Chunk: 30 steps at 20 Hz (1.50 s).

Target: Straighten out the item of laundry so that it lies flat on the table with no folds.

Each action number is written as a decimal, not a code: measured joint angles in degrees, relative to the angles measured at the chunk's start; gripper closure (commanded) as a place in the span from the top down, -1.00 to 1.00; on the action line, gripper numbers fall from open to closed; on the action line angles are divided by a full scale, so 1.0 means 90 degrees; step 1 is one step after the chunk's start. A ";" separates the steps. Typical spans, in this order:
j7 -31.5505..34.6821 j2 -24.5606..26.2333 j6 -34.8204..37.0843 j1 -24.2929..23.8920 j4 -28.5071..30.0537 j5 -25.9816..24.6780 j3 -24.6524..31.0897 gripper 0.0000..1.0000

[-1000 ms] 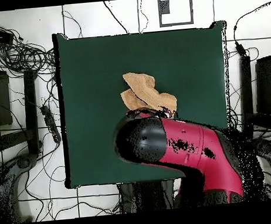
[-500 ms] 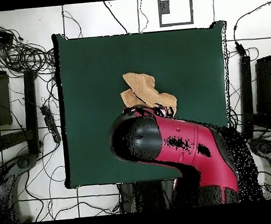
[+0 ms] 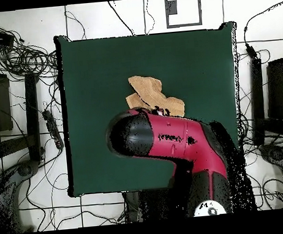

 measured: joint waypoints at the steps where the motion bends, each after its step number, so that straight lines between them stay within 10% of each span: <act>1: 0.0000 0.0181 -0.0031 0.0038 -0.0077 0.0000 0.0000 1.00; 30: 0.0000 0.2699 -0.1847 -0.0214 -0.0606 -0.0007 0.0067 1.00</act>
